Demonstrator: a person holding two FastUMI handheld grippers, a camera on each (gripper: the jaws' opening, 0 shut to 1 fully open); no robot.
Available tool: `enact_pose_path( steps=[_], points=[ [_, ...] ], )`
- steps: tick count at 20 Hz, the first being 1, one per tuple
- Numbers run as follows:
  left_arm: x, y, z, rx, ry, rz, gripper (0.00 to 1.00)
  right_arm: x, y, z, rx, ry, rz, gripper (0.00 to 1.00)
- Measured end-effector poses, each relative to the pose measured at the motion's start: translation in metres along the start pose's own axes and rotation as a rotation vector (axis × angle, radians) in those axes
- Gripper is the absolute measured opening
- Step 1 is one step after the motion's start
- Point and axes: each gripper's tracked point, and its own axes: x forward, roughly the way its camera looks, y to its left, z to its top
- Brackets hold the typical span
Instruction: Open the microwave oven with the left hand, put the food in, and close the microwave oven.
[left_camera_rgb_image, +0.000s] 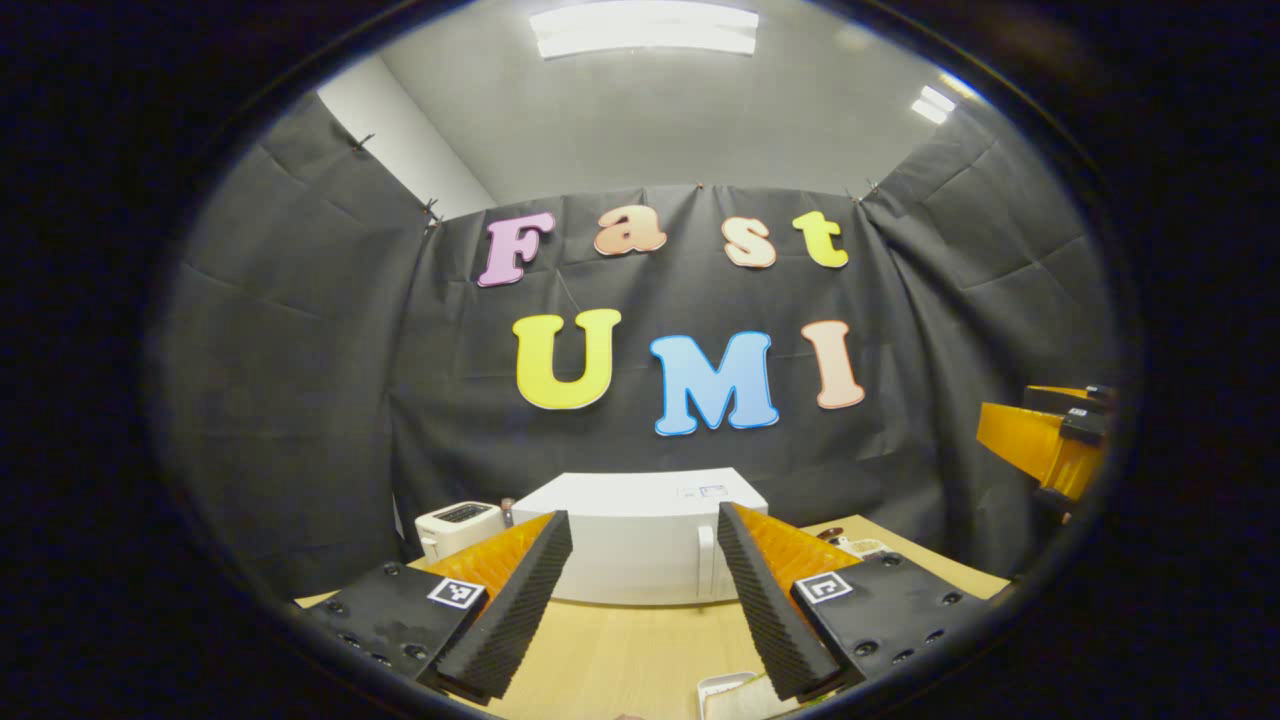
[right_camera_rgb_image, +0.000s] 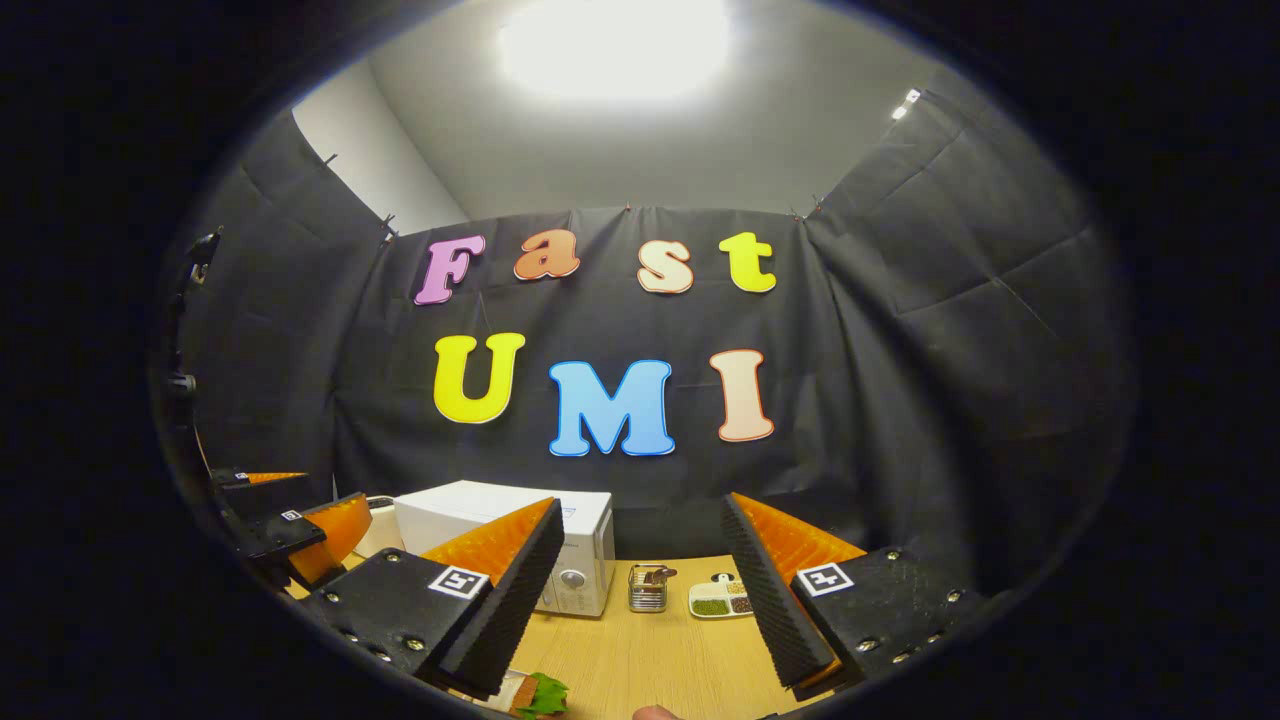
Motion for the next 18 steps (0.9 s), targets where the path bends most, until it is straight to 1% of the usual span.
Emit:
enact_pose_path(
  steps=[4,7,11,14,18],
  points=[
    [0.031,-0.001,-0.004,0.031,-0.019,-0.003,0.96,0.012,-0.005,-0.001,0.015,-0.010,-0.016,0.96],
    [0.062,0.000,-0.015,0.036,-0.009,-0.016,0.97,0.025,-0.009,-0.013,0.016,0.014,-0.054,0.96],
    [0.109,-0.012,-0.033,0.017,0.007,-0.072,0.97,0.038,-0.018,-0.016,0.001,0.021,-0.132,0.96],
    [0.140,-0.023,-0.055,-0.003,0.021,-0.110,0.97,0.048,-0.022,-0.019,-0.014,0.033,-0.180,0.96],
    [0.178,-0.038,-0.088,0.004,0.053,-0.153,0.97,0.056,-0.024,-0.020,-0.045,0.040,-0.231,0.96]
  ],
)
